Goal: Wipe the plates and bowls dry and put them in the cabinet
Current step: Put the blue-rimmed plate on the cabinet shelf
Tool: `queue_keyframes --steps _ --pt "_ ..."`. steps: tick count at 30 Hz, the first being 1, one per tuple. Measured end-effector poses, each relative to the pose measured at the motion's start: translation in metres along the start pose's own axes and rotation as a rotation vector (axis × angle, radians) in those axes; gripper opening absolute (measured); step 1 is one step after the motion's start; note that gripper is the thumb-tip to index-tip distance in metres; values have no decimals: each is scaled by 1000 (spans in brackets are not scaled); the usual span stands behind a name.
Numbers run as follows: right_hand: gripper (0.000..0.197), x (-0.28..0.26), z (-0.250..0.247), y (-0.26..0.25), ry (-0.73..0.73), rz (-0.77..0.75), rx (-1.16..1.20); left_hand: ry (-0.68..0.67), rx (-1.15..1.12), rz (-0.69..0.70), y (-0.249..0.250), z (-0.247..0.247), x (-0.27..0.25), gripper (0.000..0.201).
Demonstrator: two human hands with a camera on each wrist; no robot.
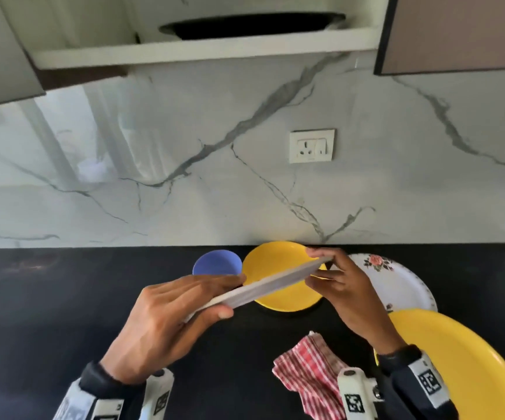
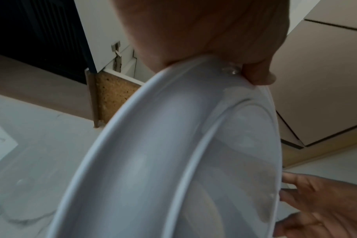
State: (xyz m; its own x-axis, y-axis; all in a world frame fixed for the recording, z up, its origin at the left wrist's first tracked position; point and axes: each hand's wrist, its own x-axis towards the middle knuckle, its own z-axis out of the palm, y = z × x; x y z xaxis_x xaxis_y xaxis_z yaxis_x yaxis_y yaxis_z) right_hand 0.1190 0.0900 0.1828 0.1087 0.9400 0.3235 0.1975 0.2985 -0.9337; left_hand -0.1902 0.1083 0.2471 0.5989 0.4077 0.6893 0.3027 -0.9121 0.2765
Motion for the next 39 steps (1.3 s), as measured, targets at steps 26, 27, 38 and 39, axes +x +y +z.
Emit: queue_keyframes --steps 26,27,38,39 --pt "31 25 61 -251 516 -942 -267 613 -21 195 1 -188 82 12" --pt "30 29 58 -254 532 -959 -283 628 -35 186 0 -189 87 13" --pt "21 103 17 -257 596 -972 -269 750 -102 57 -24 -162 171 30" --pt "23 111 13 -255 583 -955 -260 759 -110 42 -26 -159 177 29"
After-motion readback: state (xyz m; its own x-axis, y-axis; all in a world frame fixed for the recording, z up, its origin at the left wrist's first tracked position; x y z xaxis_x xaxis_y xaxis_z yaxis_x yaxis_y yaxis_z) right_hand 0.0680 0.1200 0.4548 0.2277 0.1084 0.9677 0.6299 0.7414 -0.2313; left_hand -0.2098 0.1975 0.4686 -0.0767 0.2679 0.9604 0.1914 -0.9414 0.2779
